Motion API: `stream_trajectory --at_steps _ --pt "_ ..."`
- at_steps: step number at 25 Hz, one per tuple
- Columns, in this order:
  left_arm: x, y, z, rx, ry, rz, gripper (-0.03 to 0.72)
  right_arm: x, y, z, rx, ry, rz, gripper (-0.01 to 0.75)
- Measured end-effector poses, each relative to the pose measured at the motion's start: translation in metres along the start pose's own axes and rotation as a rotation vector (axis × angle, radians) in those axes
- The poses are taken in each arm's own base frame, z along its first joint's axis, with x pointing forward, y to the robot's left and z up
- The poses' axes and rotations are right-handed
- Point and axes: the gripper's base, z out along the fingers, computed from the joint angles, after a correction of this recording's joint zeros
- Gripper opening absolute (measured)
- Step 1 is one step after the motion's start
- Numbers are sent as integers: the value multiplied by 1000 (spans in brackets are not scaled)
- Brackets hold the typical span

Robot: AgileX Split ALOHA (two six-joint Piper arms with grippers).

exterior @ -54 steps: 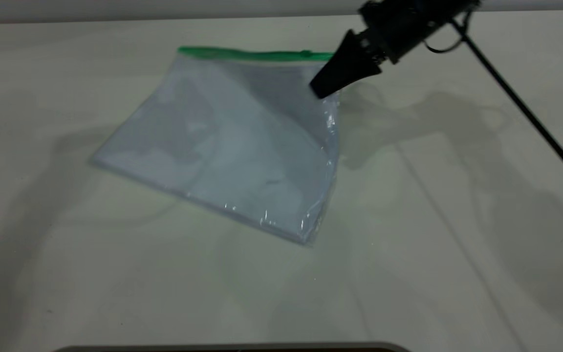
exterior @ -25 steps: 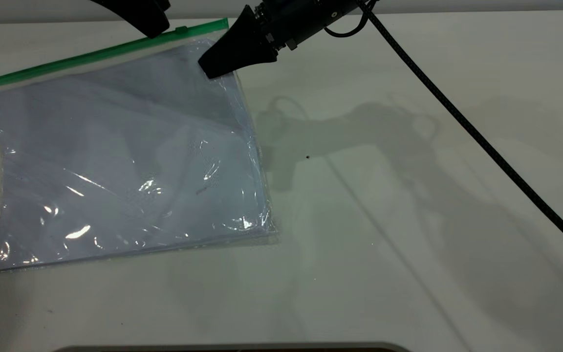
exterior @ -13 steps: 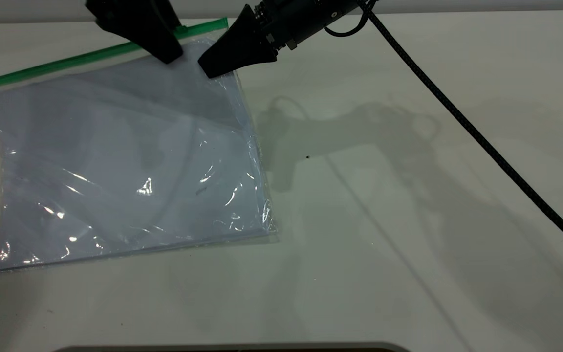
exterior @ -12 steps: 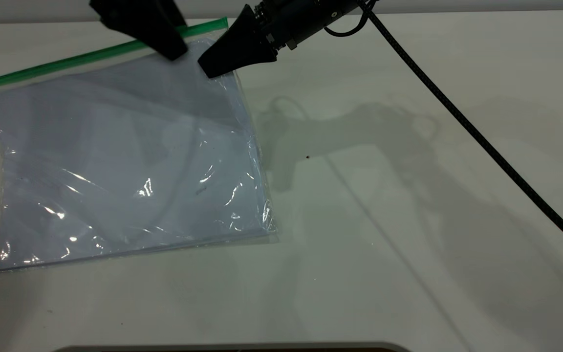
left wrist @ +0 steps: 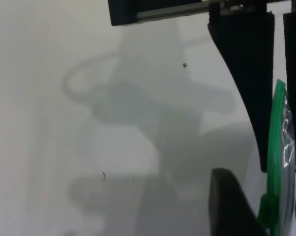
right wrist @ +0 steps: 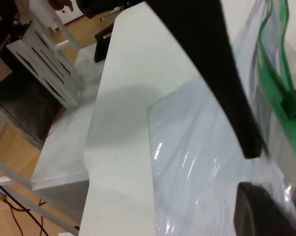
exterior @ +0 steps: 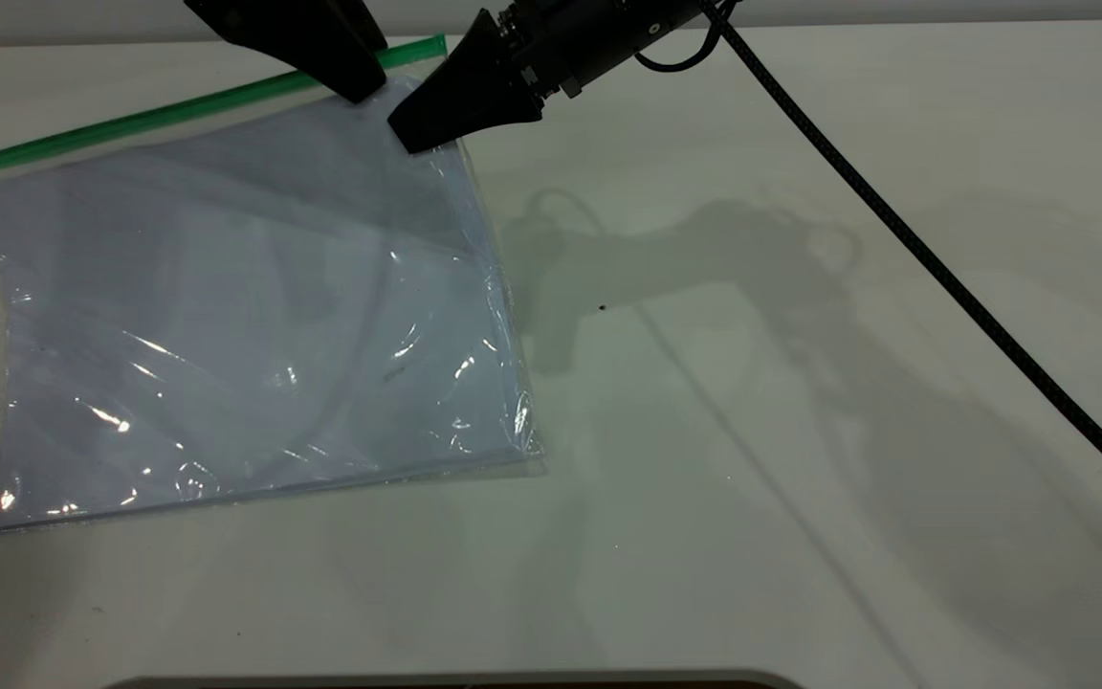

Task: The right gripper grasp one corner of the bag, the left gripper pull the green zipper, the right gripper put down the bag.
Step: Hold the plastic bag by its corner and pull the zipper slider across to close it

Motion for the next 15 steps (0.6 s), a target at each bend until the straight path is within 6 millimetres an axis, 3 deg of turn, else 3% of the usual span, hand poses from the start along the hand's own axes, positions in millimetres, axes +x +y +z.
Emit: stream_trajectory --at_steps 9,15 --pt "0 -2 0 18 1 1 67 0 -1 0 10 1 0 33" --pt "1 -2 0 19 9 12 53 0 -1 0 11 1 13 33"
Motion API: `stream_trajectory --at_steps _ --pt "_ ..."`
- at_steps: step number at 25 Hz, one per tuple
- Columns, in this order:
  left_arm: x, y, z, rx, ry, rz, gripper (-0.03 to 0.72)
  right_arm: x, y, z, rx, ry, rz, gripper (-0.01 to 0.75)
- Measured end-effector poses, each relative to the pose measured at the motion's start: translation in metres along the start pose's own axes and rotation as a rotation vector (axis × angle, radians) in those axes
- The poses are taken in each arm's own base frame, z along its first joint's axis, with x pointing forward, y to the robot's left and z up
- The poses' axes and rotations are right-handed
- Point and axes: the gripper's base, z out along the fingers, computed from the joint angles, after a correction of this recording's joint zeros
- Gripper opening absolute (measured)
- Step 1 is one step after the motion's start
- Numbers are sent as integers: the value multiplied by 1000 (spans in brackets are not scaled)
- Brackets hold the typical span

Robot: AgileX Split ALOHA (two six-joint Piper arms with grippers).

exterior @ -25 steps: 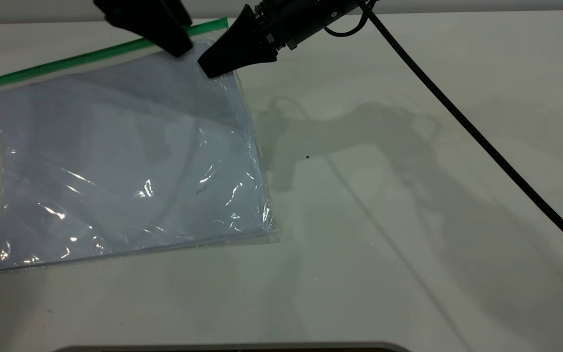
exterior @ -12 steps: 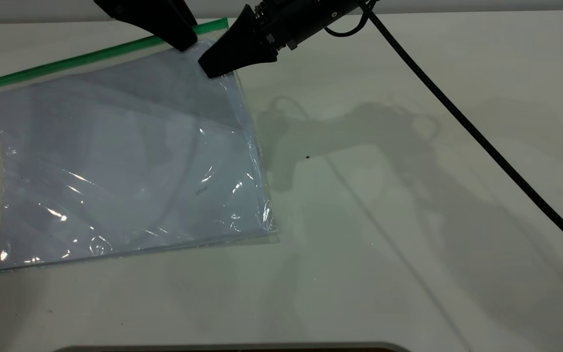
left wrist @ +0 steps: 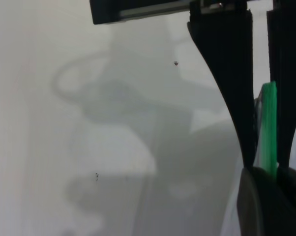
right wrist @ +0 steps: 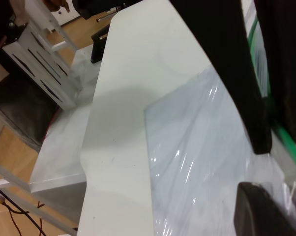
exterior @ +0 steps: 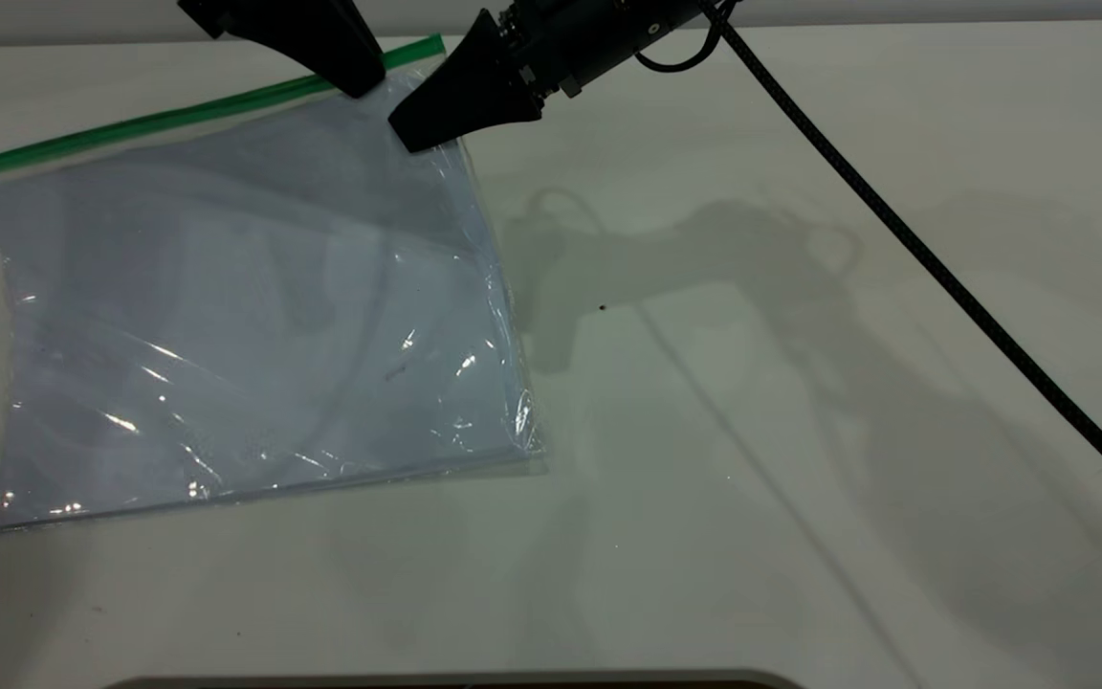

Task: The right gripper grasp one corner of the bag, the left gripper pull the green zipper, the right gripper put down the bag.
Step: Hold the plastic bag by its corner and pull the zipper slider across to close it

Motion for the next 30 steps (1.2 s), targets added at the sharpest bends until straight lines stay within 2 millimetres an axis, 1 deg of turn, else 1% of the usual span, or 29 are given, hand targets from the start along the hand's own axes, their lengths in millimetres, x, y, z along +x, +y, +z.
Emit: stream_trajectory --at_steps 5,11,13,20,23,28,30 --pt "2 1 0 -6 19 0 53 1 -3 -5 7 -6 41 33" --pt "12 6 -6 -36 43 -77 53 5 -13 -28 25 -51 94 33" --pt "18 9 -10 -46 51 -101 53 7 -17 -38 36 -66 120 33" --pt "50 19 -28 -83 100 -198 53 19 -35 -77 100 -105 184 33" --pt "62 21 -35 -93 111 -242 53 23 -39 -89 121 -115 199 33" --pt "76 23 -42 -104 138 -302 53 29 -45 -105 148 -126 227 33" --pt "78 23 -43 -102 148 -317 53 32 -47 -111 159 -127 235 33"
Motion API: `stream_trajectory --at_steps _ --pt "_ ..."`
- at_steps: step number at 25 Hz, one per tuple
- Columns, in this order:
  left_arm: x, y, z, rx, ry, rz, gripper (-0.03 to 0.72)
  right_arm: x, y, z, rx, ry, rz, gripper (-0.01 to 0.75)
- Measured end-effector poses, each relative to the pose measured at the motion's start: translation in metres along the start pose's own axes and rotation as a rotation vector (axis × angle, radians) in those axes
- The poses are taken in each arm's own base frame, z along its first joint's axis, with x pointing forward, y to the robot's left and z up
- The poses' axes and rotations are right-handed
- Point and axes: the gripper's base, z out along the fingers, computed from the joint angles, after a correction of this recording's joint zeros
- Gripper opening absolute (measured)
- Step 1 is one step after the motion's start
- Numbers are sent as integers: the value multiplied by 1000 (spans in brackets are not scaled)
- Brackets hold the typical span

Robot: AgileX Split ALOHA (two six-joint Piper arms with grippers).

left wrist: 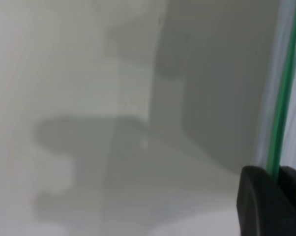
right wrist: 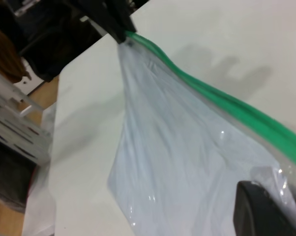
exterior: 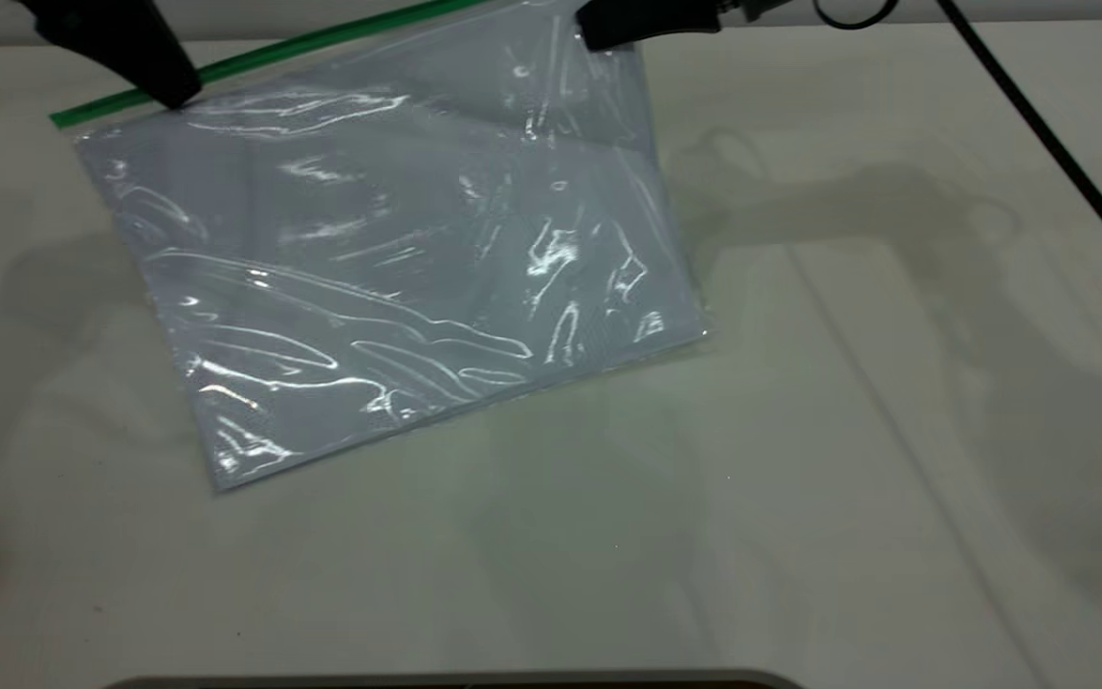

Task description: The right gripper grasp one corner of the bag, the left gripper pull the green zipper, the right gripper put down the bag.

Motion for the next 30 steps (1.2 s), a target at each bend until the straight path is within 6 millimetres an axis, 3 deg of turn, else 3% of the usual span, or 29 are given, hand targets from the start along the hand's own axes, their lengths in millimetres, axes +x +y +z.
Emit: stream_trajectory --at_steps 11,14,16,19,24,27,30 --pt "5 2 -2 -4 20 -18 53 7 -17 -23 92 11 40 39" --pt "5 2 -2 -3 14 -22 63 7 -17 -23 97 11 43 84" --pt "4 2 -2 1 7 -26 88 7 -18 -23 107 12 45 161" --pt "4 2 -2 2 -2 -36 183 8 -22 -26 134 7 58 330" --pt "2 4 -6 -25 -33 -140 433 5 -28 -34 195 24 105 588" --pt "-4 5 -20 -95 -65 -231 551 -6 -32 -46 246 87 131 630" --pt "-12 -2 -49 -162 -95 -310 598 -31 -28 -66 316 173 106 617"
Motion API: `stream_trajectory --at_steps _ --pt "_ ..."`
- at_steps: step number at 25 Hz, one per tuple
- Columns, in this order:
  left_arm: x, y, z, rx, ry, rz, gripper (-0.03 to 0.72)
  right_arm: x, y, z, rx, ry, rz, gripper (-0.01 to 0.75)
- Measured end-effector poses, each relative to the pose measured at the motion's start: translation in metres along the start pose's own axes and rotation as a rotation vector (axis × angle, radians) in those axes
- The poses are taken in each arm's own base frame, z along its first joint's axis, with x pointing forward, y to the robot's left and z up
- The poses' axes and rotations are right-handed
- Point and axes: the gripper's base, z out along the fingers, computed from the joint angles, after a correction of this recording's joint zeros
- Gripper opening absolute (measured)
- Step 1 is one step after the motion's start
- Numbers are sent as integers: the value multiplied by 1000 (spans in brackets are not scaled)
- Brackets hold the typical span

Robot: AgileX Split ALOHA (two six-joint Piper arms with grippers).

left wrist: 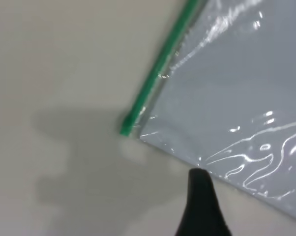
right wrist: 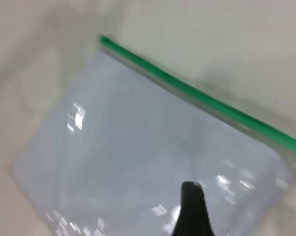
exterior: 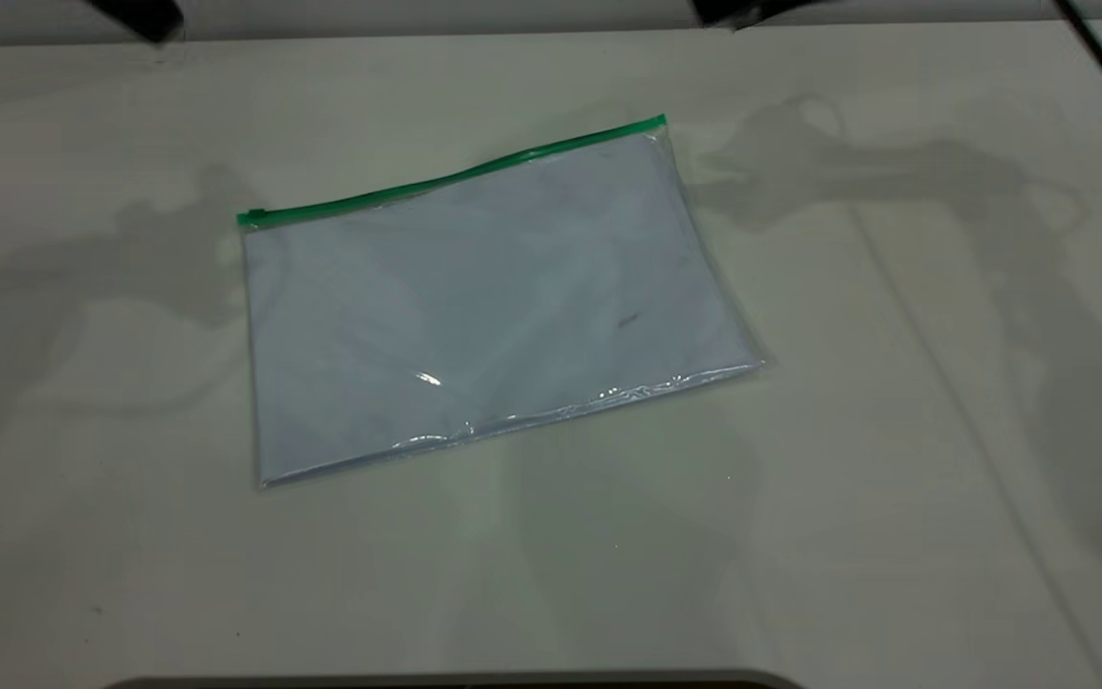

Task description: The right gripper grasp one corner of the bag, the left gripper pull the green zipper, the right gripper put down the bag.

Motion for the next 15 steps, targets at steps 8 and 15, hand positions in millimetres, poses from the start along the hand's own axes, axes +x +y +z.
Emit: stream_trajectory --at_steps 8,15 --pt "-11 -32 -100 -174 -77 -210 584 -88 57 -115 267 34 -66 561" --pt "4 -74 -171 -236 -42 -310 584 -116 109 -193 495 -32 70 561"
